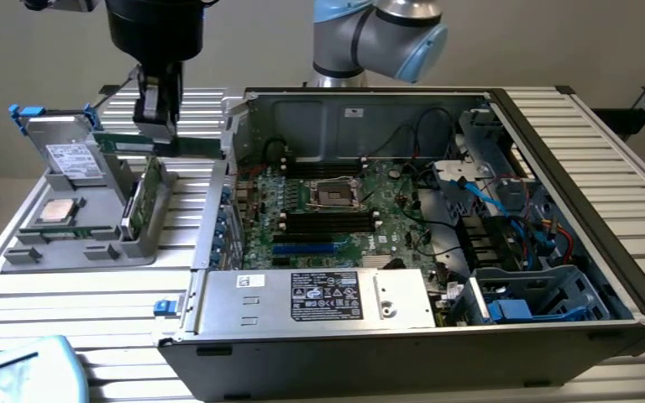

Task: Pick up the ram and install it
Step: 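Pick up the ram and move it above insertion slot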

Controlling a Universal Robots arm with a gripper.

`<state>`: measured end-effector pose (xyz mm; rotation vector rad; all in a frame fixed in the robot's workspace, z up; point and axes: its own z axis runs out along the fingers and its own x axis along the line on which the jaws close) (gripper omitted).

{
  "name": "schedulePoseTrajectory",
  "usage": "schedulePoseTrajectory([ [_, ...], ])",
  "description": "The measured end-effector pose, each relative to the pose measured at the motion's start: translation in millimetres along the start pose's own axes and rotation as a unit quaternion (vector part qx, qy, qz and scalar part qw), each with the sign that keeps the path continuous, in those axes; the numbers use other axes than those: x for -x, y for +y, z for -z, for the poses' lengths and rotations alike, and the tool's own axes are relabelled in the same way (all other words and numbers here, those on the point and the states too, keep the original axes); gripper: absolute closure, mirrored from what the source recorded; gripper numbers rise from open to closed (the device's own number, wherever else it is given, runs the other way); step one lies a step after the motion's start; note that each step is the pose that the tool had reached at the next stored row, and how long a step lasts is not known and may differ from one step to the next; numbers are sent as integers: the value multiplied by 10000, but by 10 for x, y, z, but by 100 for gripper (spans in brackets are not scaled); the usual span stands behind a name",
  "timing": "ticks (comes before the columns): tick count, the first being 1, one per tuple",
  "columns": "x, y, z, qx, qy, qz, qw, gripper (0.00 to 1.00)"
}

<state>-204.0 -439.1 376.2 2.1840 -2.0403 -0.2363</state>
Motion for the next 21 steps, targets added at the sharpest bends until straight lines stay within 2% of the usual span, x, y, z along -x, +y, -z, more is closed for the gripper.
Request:
schedulePoseTrajectory([
  [3,-9,-129,31,0,1,-1,10000,86],
  [9,-17,-305,80,-16,7,-2,10000,86],
  [12,-21,-373,95,-54,10,-2,10000,86],
  [17,-23,-471,115,-163,17,-1,9999,86],
  [21,-25,-610,146,-185,25,-3,9998,86],
])
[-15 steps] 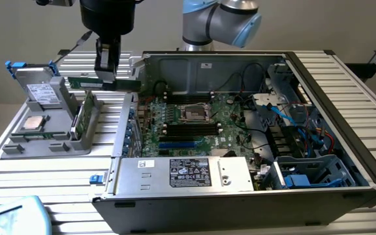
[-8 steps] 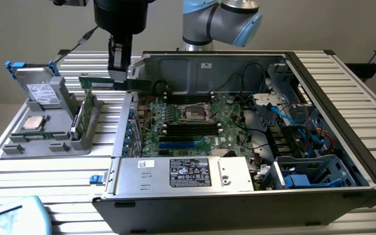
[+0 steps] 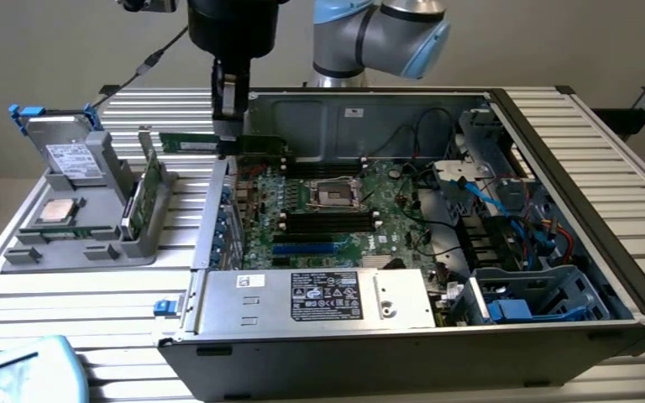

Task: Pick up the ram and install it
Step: 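Pick up the ram and move it above insertion slot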

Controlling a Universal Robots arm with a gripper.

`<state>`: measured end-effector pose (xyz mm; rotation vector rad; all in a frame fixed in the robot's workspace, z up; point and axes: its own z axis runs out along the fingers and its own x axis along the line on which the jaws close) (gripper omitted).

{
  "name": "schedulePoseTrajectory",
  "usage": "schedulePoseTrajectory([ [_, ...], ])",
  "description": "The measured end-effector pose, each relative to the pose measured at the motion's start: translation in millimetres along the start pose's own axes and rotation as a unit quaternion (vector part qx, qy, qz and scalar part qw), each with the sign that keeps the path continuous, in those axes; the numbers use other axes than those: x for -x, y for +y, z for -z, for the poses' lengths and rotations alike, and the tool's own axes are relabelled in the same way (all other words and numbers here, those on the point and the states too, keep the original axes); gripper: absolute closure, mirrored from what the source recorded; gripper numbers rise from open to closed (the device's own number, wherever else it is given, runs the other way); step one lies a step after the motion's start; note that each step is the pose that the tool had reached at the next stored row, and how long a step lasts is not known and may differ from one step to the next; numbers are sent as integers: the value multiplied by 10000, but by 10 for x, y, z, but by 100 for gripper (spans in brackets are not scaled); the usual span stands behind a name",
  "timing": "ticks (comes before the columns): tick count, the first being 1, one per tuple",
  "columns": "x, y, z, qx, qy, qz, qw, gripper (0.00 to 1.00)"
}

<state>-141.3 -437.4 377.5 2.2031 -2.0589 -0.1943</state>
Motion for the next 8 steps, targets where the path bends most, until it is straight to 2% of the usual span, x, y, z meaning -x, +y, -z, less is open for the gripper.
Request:
schedulePoseTrajectory([
  [8,-13,-311,55,-33,9,-1,10000,86],
])
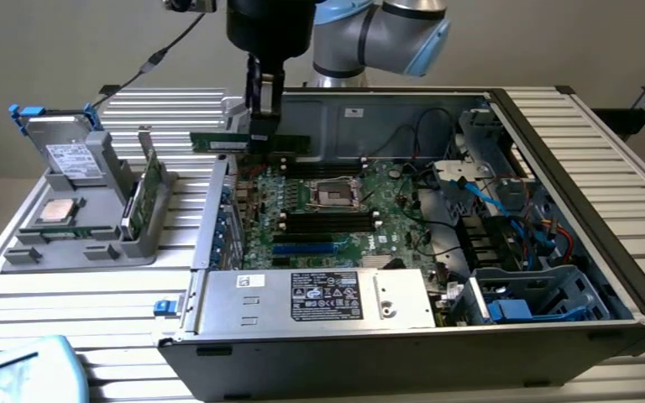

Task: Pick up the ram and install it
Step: 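Pick up the ram and move it above insertion slot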

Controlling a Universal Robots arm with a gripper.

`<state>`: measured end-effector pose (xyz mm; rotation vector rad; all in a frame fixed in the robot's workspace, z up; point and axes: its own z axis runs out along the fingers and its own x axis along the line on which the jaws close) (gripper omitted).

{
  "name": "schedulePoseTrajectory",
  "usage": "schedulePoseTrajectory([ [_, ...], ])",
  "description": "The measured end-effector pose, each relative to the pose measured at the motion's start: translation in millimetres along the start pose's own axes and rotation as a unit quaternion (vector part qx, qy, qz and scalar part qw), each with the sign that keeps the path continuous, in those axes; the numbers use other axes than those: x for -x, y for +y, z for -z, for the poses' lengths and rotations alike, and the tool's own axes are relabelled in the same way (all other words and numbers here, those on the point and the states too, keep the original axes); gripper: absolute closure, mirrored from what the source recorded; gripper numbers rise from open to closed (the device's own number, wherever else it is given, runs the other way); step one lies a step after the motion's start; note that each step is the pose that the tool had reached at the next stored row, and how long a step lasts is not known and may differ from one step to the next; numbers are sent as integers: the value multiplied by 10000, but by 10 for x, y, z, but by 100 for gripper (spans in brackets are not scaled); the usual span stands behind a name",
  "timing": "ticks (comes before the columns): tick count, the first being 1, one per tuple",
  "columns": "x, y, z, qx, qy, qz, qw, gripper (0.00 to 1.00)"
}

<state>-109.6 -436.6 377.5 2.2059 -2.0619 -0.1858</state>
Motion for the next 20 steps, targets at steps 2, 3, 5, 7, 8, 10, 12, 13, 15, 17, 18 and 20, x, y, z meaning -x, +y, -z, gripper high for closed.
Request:
schedulePoseTrajectory([
  [2,-3,-76,13,-16,2,0,10000,86],
  [3,-4,-124,21,-32,3,1,10000,86],
  [5,-4,-196,34,-68,8,0,10000,86],
  [7,-2,-266,46,-109,13,0,9999,86],
  [8,0,-302,52,-130,15,-1,9999,86],
  [10,3,-374,63,-169,18,-1,9999,86],
  [12,7,-449,75,-205,22,-1,9998,86],
  [13,11,-487,80,-225,24,-1,9997,86],
  [15,18,-560,88,-261,26,-1,9997,86],
  [17,28,-638,91,-291,29,-1,9996,86],
  [18,34,-675,89,-296,29,-2,9996,86],
  [20,50,-766,74,-297,29,-1,9996,86],
])
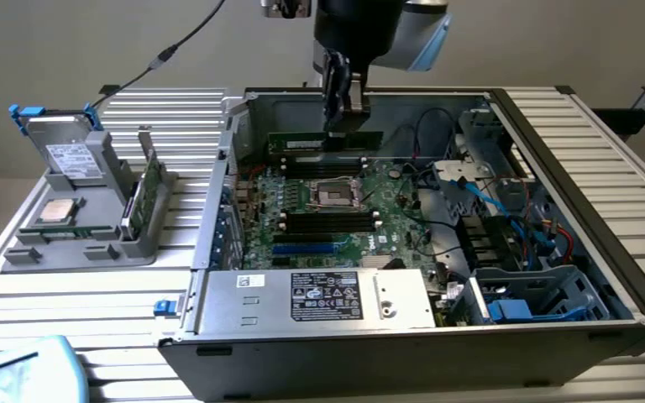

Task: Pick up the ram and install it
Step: 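Pick up the ram and move it above insertion slot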

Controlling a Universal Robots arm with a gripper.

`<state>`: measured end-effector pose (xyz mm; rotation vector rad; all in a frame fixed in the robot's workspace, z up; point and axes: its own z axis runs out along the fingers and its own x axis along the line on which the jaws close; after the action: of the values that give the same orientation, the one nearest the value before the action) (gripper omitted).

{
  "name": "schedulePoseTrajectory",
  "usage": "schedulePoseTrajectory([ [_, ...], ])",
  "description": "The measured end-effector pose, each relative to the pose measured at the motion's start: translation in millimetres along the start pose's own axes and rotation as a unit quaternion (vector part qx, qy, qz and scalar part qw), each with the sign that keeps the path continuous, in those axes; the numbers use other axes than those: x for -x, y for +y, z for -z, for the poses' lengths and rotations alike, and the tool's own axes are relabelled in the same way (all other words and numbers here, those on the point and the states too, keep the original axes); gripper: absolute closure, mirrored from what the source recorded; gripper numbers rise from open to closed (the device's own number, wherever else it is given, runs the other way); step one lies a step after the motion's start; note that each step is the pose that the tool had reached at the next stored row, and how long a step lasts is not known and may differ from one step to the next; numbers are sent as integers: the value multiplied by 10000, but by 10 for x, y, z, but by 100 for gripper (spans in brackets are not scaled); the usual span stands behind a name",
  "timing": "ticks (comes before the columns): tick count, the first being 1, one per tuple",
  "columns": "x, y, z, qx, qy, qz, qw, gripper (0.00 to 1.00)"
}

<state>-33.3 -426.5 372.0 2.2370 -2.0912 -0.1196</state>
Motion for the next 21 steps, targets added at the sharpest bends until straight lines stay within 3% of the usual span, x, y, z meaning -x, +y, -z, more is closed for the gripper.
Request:
schedulePoseTrajectory([
  [4,62,-126,-58,1,0,0,10000,86],
  [10,174,-147,-166,0,-3,-26,10000,86],
  [21,246,-196,-358,1,-24,-210,9998,86],
])
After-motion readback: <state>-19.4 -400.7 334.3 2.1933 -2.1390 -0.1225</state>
